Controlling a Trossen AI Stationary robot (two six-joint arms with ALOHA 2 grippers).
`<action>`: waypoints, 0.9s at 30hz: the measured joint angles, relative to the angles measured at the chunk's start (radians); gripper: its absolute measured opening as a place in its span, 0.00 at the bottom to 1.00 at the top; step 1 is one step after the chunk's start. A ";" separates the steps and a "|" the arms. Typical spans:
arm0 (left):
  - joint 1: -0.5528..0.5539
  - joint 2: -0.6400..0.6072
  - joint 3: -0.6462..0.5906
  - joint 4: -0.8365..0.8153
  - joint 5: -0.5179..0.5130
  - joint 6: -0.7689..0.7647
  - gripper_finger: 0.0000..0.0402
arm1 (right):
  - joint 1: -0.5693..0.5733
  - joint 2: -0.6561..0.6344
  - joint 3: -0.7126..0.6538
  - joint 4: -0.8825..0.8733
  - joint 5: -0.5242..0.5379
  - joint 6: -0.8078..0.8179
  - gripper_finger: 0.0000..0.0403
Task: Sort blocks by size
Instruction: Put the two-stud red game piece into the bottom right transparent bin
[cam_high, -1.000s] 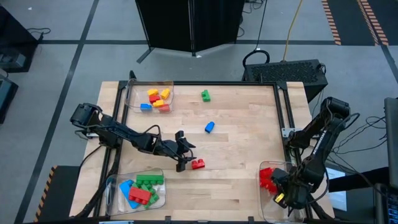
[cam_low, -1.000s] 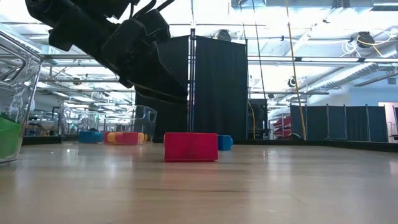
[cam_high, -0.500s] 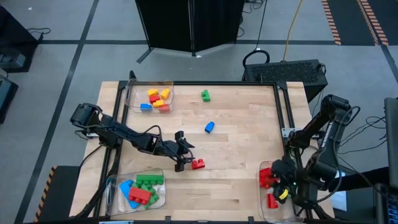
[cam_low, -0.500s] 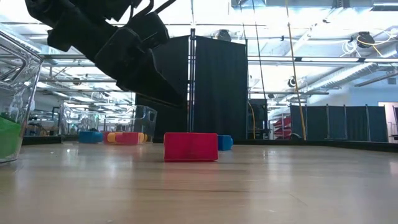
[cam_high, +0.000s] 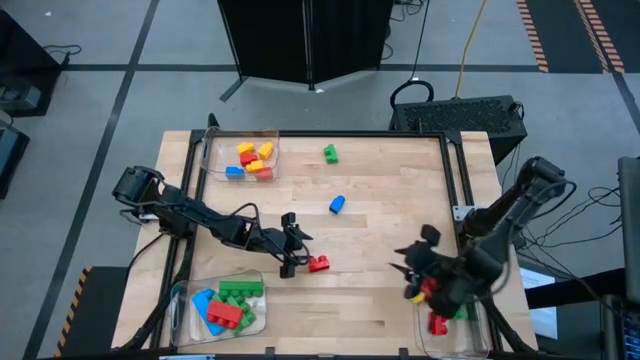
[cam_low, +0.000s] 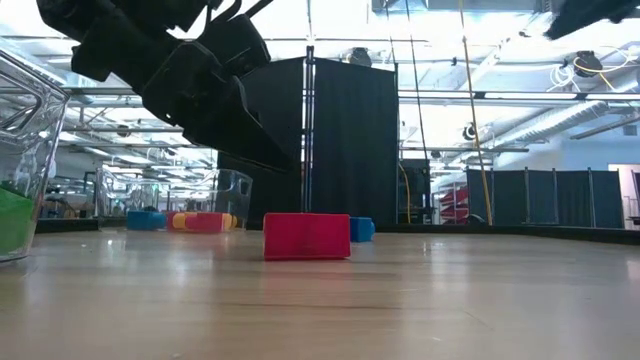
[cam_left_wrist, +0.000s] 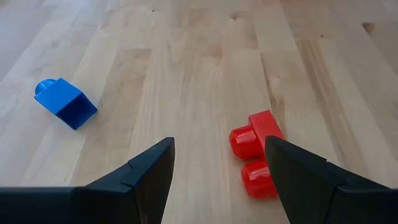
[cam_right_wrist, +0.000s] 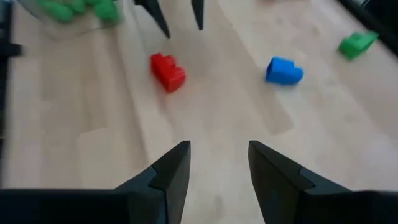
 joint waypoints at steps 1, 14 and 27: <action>0.000 0.000 0.000 0.000 0.000 0.000 0.62 | -0.026 0.013 0.000 0.022 0.000 -0.050 0.37; 0.001 0.000 0.001 -0.133 0.002 -0.010 0.62 | -0.350 0.230 0.000 0.492 -0.263 -0.697 0.55; 0.000 0.000 0.001 -0.150 0.079 -0.034 0.62 | -0.579 0.480 -0.002 0.825 -0.614 -0.948 0.74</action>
